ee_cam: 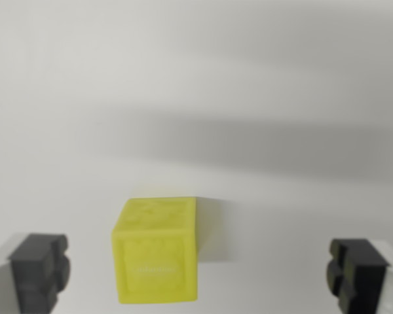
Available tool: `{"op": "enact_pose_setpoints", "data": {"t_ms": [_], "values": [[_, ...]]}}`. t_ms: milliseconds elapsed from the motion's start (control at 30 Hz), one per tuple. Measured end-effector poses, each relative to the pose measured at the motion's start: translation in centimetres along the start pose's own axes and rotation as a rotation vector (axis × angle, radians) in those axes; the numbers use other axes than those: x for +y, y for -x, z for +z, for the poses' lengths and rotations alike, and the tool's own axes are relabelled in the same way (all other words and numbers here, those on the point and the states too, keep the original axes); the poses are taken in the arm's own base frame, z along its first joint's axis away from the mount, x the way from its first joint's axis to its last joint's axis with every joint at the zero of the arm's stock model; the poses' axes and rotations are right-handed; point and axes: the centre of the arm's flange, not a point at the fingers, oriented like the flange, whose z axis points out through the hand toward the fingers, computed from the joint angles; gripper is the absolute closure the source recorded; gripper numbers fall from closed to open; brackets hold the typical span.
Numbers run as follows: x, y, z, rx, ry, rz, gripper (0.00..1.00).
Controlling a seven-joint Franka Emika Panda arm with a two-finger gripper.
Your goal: Pick yellow cube
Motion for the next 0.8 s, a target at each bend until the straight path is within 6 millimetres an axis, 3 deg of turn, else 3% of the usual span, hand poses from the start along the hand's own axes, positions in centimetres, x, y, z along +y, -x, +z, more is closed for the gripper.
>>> {"op": "enact_pose_setpoints", "data": {"t_ms": [800], "values": [[1.6,3.3,4.0,-0.001,-0.006,-0.018,0.00]]}}
